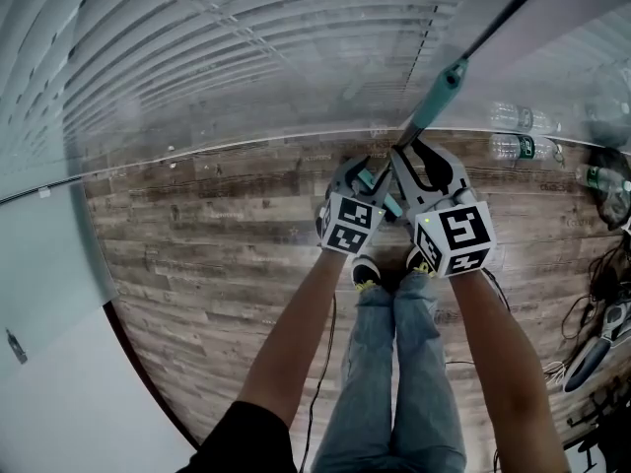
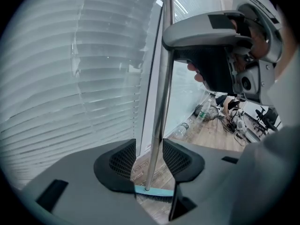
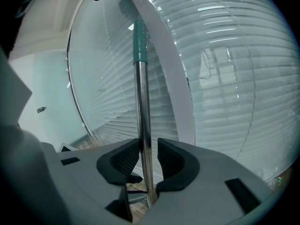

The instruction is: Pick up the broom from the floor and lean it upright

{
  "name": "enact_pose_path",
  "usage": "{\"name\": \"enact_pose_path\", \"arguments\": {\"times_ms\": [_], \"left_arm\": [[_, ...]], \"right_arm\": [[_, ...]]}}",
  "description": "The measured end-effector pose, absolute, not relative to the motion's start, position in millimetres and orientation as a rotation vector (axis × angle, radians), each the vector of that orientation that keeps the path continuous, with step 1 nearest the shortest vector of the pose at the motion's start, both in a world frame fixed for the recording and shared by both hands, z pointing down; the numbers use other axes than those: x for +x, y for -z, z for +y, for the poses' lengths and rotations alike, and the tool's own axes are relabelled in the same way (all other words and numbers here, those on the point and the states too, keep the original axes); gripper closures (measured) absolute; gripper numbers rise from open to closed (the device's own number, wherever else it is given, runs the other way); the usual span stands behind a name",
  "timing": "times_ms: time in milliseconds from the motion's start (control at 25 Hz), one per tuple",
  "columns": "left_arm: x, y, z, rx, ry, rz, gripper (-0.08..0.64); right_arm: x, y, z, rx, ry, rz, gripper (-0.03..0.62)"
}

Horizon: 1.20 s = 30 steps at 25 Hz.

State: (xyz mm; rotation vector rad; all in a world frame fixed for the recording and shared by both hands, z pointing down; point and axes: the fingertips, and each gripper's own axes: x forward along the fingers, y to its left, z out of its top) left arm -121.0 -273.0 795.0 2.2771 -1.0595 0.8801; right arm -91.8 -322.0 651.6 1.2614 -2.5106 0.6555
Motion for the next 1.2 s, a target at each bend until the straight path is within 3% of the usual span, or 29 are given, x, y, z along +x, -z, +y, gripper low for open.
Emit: {"name": "enact_pose_path", "arguments": {"times_ms": [920,1200], "left_arm": [[-136,-692,-248,2.362,-0.828,-1.066,0.39],[-140,-617,-226,2.396,-0.725,-1.085,0.443]], "right_arm": [[-69,-568,-304,1.26,-0.566,-2.51,0.456],[-51,-512,-265,1.154,-0.482,-2.52,0.472]]}}
